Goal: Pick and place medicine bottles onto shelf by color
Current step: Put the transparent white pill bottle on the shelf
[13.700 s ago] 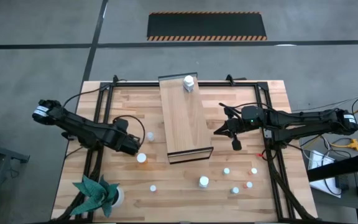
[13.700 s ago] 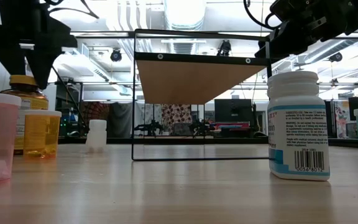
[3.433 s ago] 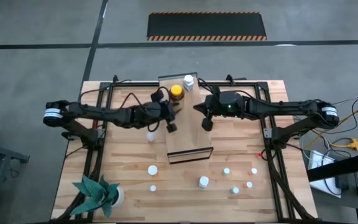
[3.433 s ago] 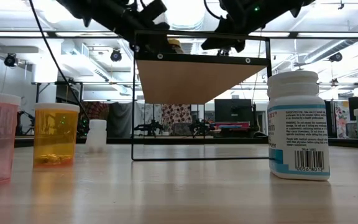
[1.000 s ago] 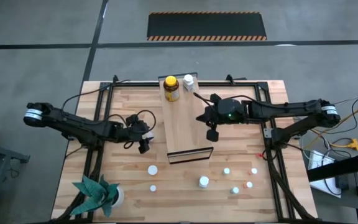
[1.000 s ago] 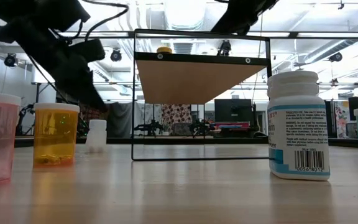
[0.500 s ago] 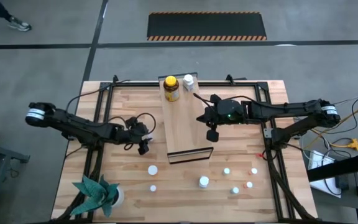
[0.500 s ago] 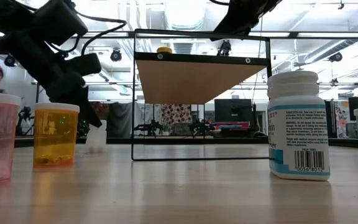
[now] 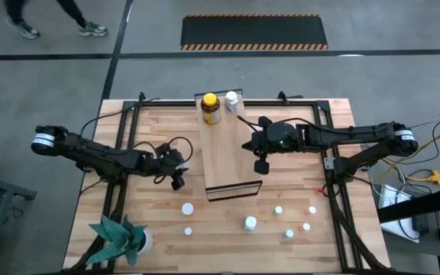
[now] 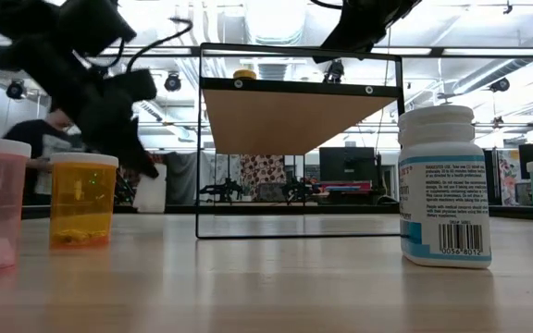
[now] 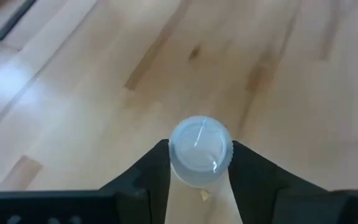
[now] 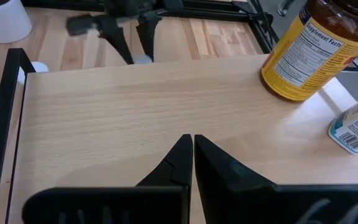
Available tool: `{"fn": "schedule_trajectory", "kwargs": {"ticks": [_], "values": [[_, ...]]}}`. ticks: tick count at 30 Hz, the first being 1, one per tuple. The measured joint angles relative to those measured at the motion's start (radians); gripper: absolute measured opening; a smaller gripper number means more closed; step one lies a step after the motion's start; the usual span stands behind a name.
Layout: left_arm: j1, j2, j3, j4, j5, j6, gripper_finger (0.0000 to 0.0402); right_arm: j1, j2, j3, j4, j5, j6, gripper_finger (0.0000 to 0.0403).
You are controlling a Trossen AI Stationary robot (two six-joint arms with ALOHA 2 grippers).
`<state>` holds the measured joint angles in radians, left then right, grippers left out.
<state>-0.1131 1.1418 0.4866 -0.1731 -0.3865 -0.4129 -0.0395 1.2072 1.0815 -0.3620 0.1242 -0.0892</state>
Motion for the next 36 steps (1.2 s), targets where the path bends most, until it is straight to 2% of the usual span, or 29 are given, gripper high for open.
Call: {"fn": "schedule_trajectory", "kwargs": {"ticks": [3,8,11,16,19,24,29,36], "values": [[0.0,-0.017,0.092,-0.088,0.027,0.0,0.0122,0.0,0.0,0.0,0.0,0.002,-0.001,0.0008],[0.0,-0.018,0.318,-0.337,0.028,0.015,0.0122,0.0,0.0,-0.005,0.0,0.008,-0.016,0.0008],[0.0,-0.017,0.433,-0.396,0.026,0.063,0.0123,0.0,0.0,-0.009,0.0,0.007,-0.016,0.0008],[0.004,-0.017,0.528,-0.293,0.012,0.19,0.0123,0.0,0.0,-0.026,0.0,0.007,-0.016,0.0008],[0.022,-0.016,0.522,-0.172,0.01,0.235,0.0123,0.0,0.0,-0.049,0.008,0.007,-0.016,0.0009],[0.072,0.005,0.521,-0.11,0.009,0.246,0.0123,0.0,0.0,-0.091,0.04,0.007,-0.014,0.0009],[0.137,0.089,0.526,-0.071,0.031,0.273,0.0123,0.0,0.0,-0.106,0.038,0.007,0.011,0.0009],[0.2,0.232,0.597,-0.077,0.037,0.319,0.0123,0.0,0.0,-0.106,0.042,0.007,0.011,0.0009]]}}
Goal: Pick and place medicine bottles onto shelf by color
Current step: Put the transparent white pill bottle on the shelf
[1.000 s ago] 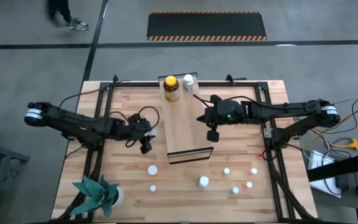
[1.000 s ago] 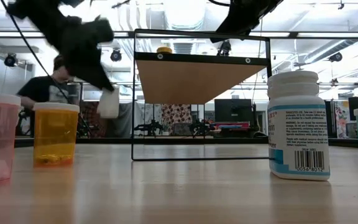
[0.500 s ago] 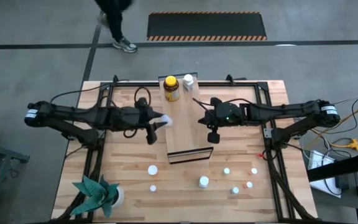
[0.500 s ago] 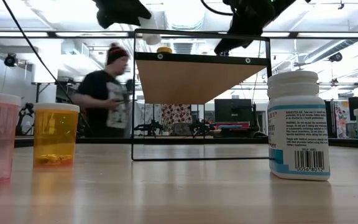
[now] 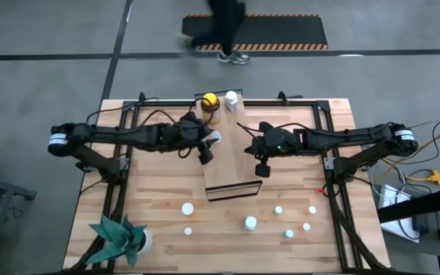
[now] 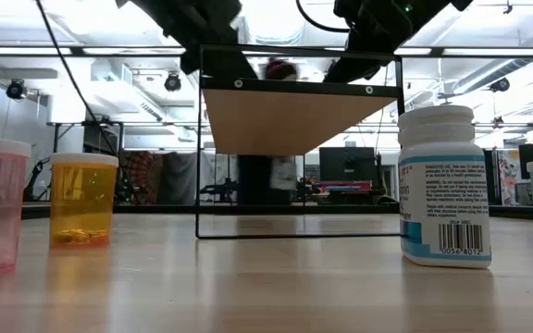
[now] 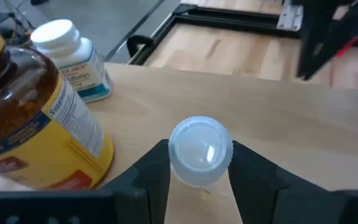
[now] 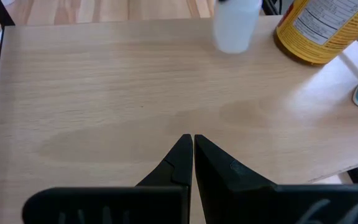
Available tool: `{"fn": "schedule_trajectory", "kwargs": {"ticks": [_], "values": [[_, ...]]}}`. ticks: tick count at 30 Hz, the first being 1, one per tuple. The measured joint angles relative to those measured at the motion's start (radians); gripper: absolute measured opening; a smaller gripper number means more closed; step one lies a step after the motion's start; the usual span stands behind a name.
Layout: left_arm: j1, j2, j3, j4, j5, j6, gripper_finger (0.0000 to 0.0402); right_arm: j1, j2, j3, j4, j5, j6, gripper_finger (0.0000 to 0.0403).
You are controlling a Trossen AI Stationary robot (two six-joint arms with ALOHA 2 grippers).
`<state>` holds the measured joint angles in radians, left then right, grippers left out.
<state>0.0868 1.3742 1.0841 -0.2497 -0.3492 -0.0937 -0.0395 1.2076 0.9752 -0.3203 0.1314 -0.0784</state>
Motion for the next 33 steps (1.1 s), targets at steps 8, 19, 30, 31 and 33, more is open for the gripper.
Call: {"fn": "schedule_trajectory", "kwargs": {"ticks": [8,19,30,31,33], "values": [[0.024,0.037,0.043,-0.099,-0.063,0.023,0.0123,0.0,0.0,0.0,-0.003,0.0,0.0,0.0009],[0.027,0.034,0.04,-0.128,-0.076,0.022,0.0123,0.0,0.0,0.0,-0.004,0.001,0.013,0.0009],[0.032,0.035,0.04,-0.128,-0.076,-0.004,0.0162,0.0,0.0,0.0,-0.004,0.001,0.045,0.0009],[0.032,0.035,0.04,-0.128,-0.076,-0.004,0.0166,0.0,-0.001,0.0,-0.004,0.001,0.048,0.0009],[0.032,0.035,0.04,-0.128,-0.076,-0.004,0.0173,0.0,-0.001,0.0,-0.004,0.001,0.055,0.0011]]}}
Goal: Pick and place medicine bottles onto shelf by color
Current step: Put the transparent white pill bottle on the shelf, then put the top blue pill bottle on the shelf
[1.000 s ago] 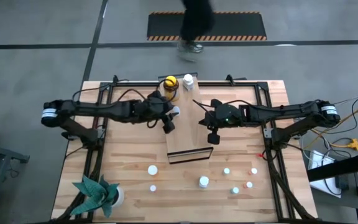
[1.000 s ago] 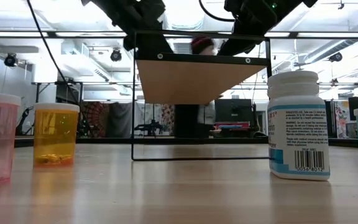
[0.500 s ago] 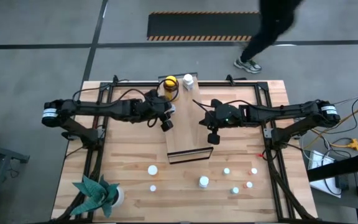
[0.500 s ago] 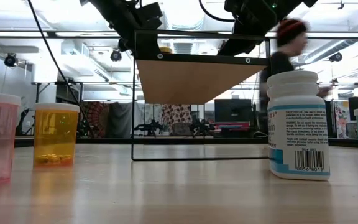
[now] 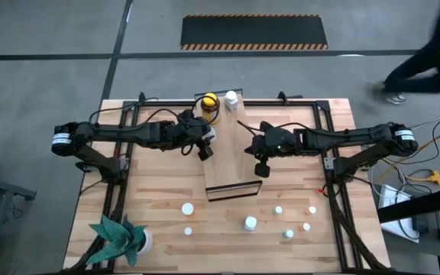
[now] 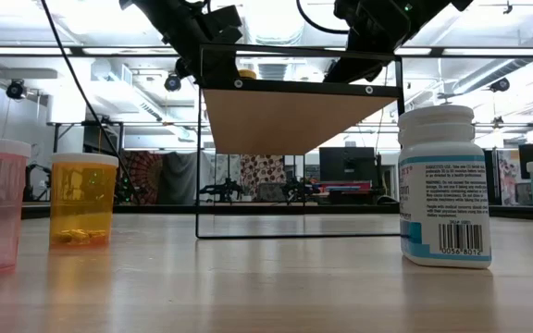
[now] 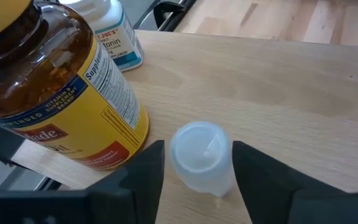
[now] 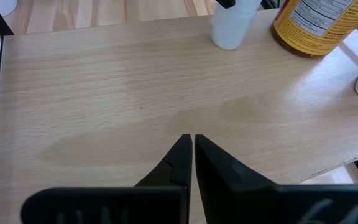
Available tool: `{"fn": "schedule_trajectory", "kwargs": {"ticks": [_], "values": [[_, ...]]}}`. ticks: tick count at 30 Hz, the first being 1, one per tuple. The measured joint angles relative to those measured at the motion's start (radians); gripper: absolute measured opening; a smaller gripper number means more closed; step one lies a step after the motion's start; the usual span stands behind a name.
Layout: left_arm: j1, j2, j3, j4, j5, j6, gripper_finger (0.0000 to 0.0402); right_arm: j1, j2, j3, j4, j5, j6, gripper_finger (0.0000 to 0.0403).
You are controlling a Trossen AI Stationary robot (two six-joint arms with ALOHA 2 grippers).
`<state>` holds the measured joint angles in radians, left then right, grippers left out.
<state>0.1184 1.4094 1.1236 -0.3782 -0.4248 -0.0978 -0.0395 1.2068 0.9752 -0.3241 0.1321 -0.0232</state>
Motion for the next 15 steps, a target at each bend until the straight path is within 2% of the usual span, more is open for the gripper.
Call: {"fn": "schedule_trajectory", "kwargs": {"ticks": [6,10,12,15], "values": [[0.0,-0.006,0.004,-0.009,0.0,0.008,0.0177,0.0,-0.001,0.009,-0.007,0.0,0.011,0.0028],[-0.007,-0.051,0.005,-0.006,0.001,0.008,0.0178,0.004,-0.003,0.066,-0.083,-0.013,0.029,0.0026],[-0.016,-0.074,0.002,-0.006,0.001,0.007,0.0178,0.01,-0.003,0.106,-0.149,-0.056,0.061,0.0021],[-0.039,-0.112,-0.003,-0.005,0.0,0.006,0.0178,0.028,-0.004,0.162,-0.259,-0.204,0.107,0.0013]]}}
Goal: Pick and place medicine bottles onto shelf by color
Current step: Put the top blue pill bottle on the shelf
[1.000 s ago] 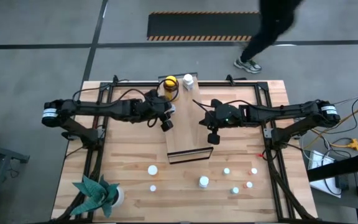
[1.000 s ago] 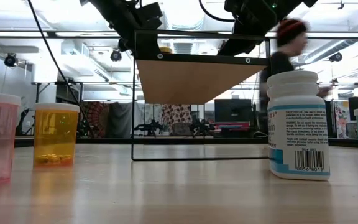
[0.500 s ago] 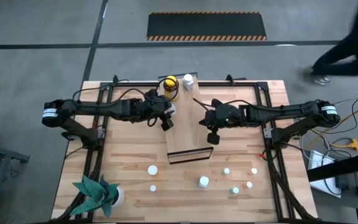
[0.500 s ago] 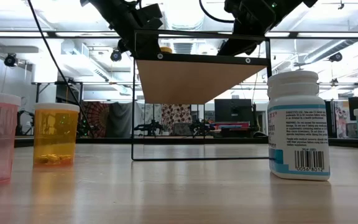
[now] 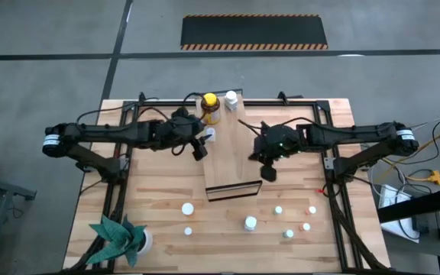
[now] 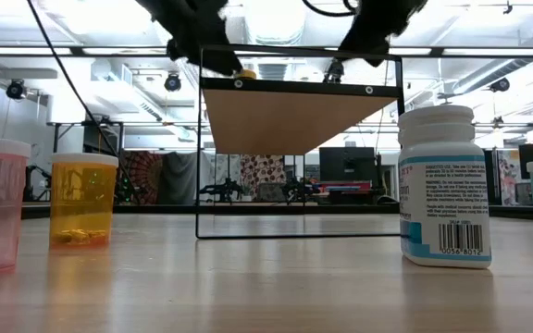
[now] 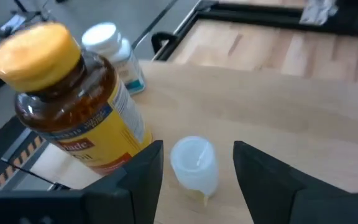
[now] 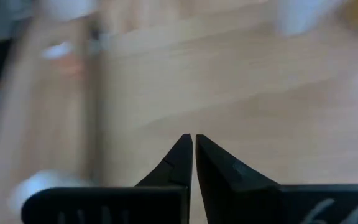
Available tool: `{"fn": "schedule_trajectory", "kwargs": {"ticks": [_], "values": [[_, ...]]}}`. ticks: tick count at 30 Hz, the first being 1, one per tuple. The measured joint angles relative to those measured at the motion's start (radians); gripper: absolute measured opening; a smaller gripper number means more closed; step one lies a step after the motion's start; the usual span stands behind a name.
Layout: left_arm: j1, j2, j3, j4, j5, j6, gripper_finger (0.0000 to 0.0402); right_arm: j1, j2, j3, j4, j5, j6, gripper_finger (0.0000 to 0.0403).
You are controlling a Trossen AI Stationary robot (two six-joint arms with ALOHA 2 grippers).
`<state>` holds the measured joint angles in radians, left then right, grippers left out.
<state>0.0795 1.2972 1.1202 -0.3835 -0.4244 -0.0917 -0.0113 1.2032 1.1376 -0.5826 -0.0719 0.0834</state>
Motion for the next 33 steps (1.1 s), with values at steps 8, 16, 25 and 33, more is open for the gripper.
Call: {"fn": "schedule_trajectory", "kwargs": {"ticks": [8,16,25,33], "values": [[-0.11,-0.048,-0.04,0.095,0.001,0.024,0.0178,0.222,-0.003,0.002,-0.165,-0.162,0.161,0.0009],[-0.178,-0.045,-0.041,0.171,0.002,0.111,0.0178,0.505,-0.003,-0.05,-0.122,0.254,0.241,0.0009],[-0.181,-0.045,-0.04,0.194,0.001,0.125,0.0178,0.57,0.009,-0.061,-0.03,0.352,0.378,0.0063],[-0.184,-0.045,-0.04,0.192,0.0,0.125,0.0178,0.645,0.009,-0.116,-0.145,0.286,0.496,0.021]]}}
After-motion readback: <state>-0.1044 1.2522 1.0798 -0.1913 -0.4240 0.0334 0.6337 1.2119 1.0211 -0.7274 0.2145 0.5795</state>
